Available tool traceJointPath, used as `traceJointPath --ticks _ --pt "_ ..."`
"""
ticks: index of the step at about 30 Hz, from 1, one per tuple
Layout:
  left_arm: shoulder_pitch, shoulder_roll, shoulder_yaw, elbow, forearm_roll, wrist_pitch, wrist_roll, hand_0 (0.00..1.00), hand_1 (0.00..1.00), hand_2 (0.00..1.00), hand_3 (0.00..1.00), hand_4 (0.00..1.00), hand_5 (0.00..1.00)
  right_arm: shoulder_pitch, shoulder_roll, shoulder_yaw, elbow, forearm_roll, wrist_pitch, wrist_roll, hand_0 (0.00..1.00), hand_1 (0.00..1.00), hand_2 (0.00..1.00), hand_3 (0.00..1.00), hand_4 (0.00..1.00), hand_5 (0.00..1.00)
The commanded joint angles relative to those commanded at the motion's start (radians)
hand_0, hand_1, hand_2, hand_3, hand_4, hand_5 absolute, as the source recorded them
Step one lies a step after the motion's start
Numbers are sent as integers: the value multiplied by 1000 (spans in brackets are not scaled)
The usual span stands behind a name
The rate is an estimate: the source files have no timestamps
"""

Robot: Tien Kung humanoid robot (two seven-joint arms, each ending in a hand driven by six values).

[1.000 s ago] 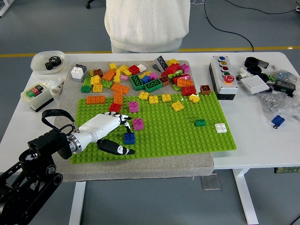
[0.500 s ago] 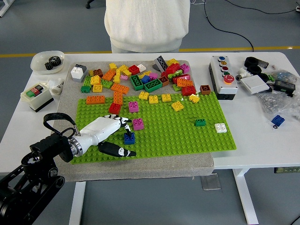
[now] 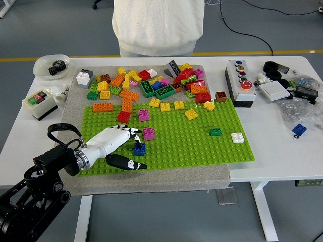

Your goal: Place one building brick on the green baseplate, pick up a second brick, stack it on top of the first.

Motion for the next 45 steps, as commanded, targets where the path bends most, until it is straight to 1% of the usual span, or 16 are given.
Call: traceJointPath --ticks 22,31,35,45 --pt "6 -5 -11 22 0 -2 4 949 785 922 602 998 685 -2 0 -4 0 -1 0 1 742 646 715 605 830 405" --pt "8 -3 -7 24 0 -18 9 949 785 921 602 998 683 -2 -1 -1 0 -3 0 0 742 646 716 606 830 404" --pt "7 1 -10 8 0 -23 9 950 783 915 600 998 683 -1 0 -1 0 -1 0 0 742 645 716 606 830 404" --pt "1 7 -48 -49 0 -4 5 949 780 896 601 998 676 -1 0 1 0 1 0 -1 742 646 716 606 829 404"
